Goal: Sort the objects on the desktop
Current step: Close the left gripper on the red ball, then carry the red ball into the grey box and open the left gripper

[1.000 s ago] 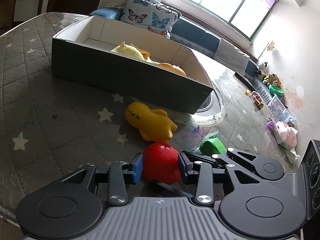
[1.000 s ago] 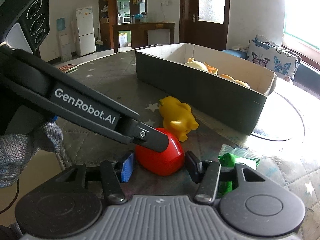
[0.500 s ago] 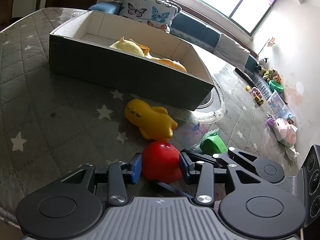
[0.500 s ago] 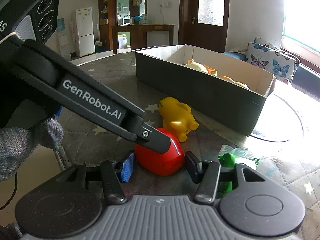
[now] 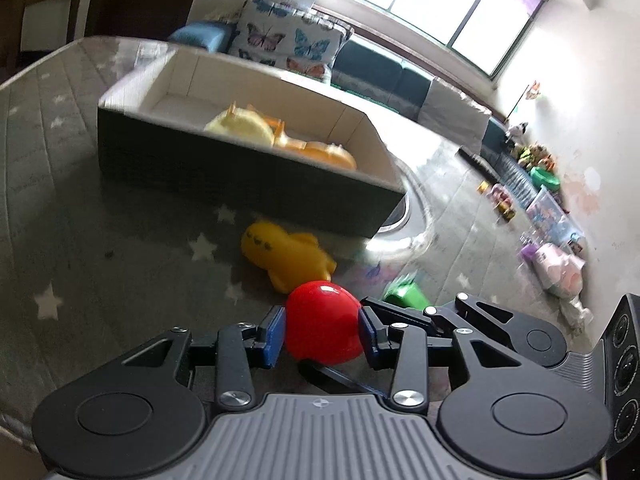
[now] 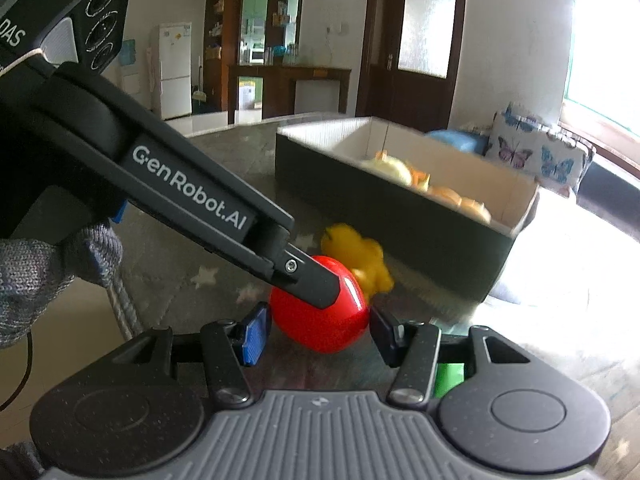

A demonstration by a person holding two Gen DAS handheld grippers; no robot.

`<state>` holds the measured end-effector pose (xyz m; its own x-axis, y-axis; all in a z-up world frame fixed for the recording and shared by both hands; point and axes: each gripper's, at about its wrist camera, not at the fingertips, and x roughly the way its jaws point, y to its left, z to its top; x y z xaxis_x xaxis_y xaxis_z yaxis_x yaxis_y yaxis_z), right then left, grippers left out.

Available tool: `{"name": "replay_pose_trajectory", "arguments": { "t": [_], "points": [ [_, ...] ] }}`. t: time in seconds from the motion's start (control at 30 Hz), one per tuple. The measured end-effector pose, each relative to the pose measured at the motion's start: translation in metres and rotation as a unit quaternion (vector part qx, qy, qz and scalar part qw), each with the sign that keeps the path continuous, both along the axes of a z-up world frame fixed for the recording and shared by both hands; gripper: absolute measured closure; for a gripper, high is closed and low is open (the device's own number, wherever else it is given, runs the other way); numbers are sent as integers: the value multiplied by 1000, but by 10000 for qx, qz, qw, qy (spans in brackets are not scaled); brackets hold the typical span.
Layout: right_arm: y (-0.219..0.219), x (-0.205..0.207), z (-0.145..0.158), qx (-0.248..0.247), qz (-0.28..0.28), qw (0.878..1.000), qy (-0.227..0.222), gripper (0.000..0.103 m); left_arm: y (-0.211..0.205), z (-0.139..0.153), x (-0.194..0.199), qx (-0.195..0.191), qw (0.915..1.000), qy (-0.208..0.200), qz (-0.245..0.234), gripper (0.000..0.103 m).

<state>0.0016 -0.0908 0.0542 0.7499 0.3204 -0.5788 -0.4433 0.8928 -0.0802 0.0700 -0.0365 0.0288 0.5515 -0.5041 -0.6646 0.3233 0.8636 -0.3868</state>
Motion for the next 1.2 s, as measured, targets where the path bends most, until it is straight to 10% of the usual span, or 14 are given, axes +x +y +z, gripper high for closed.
{"name": "replay_pose_trajectory", "arguments": {
  "t": [0.57, 1.2],
  "points": [
    [-14, 81, 47, -172, -295, 9970, -690, 49, -29, 49, 73, -34, 9963, -862, 43, 61],
    [-40, 178, 18, 113, -472, 9988, 95, 48, -37, 13, 162, -211, 9993, -265, 159, 62]
  ]
}}
